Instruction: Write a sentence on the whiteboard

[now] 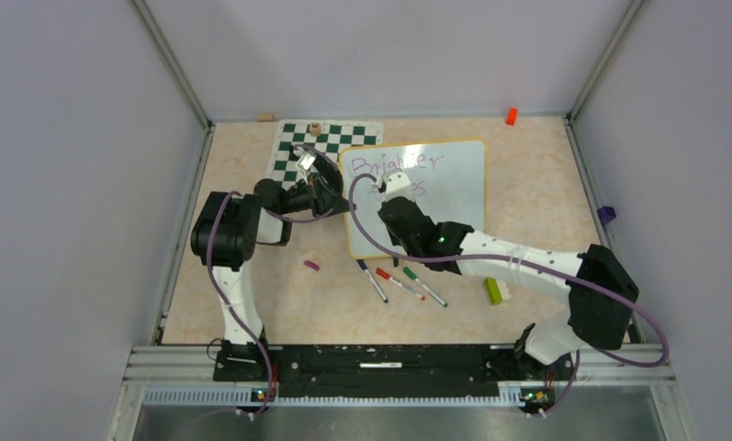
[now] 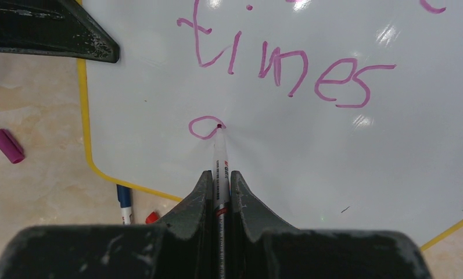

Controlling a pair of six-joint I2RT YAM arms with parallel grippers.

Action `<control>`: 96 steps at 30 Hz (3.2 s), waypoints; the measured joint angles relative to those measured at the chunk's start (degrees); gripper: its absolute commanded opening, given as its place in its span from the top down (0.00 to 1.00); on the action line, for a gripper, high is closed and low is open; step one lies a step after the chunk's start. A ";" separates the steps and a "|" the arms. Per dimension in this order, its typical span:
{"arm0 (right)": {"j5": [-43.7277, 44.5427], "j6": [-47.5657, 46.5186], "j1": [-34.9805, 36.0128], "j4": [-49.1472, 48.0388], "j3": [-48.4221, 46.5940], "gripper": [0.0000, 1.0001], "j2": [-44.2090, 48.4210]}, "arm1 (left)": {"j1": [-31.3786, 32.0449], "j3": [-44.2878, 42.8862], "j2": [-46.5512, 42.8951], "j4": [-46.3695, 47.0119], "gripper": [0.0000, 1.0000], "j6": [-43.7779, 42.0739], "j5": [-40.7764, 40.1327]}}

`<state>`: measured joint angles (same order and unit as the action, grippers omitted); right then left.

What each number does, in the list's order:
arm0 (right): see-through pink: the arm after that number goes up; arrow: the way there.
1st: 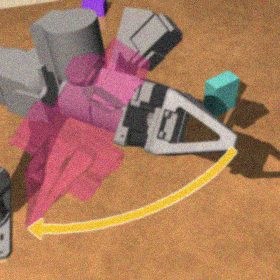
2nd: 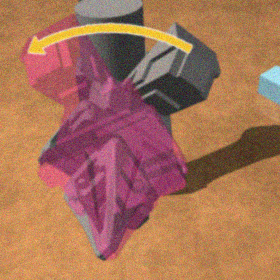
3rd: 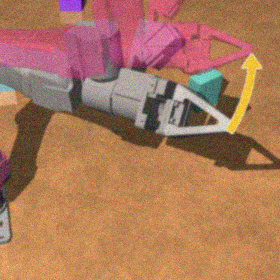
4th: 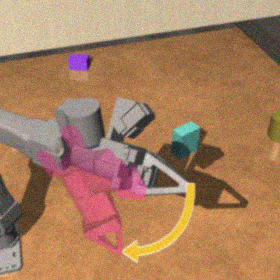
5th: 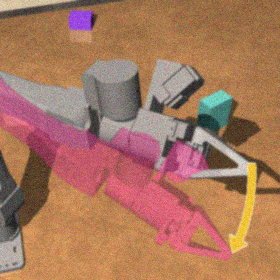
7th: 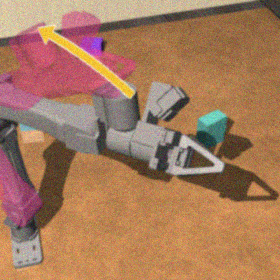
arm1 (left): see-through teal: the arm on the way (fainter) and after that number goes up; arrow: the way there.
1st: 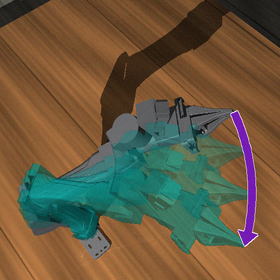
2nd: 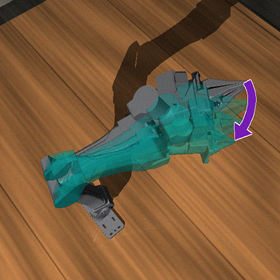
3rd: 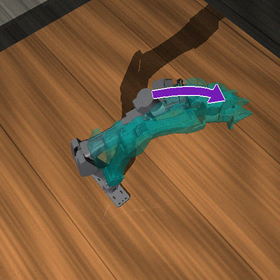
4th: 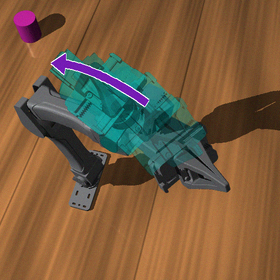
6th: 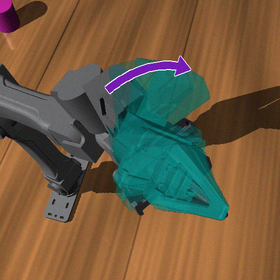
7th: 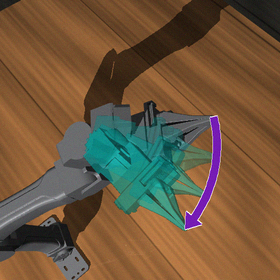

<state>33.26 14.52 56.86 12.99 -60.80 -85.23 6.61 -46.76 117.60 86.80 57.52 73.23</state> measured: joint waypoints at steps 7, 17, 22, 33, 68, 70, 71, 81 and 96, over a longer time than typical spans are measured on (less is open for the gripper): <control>0.00 -0.46 -0.66 -0.15 -0.46 1.00 0.09 | 0.09 0.00 0.00 -0.02 1.00 0.09 -0.02; -1.40 0.09 -1.18 0.28 0.11 1.00 0.98 | 0.13 0.00 0.00 0.02 1.00 0.57 0.02; -1.92 0.28 -1.51 1.68 1.27 1.00 1.99 | 0.13 0.00 0.00 0.04 1.00 0.83 0.02; -2.40 0.59 -1.57 2.93 1.95 1.00 3.13 | 0.17 0.00 0.00 0.13 1.00 0.92 0.22; -6.08 -0.15 -6.12 -0.46 -0.42 1.00 3.30 | 0.17 0.00 0.00 0.09 1.00 0.94 0.26; -6.08 -0.22 -6.12 -0.50 -0.39 1.00 3.30 | 0.17 0.00 0.00 0.09 1.00 0.94 0.26; -6.08 -0.20 -6.12 -0.55 -0.39 1.00 3.30 | 0.17 0.00 0.00 0.07 1.00 0.94 0.26; -7.08 1.07 -6.12 -1.05 3.54 1.00 5.40 | 0.17 0.00 0.00 0.09 1.00 0.94 0.28; -10.40 3.50 -6.12 -0.31 7.56 1.00 7.37 | 0.17 0.00 0.00 0.15 1.00 0.94 0.37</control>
<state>22.85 18.02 50.74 12.69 -53.23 -77.87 6.79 -46.76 117.60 86.96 58.46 73.60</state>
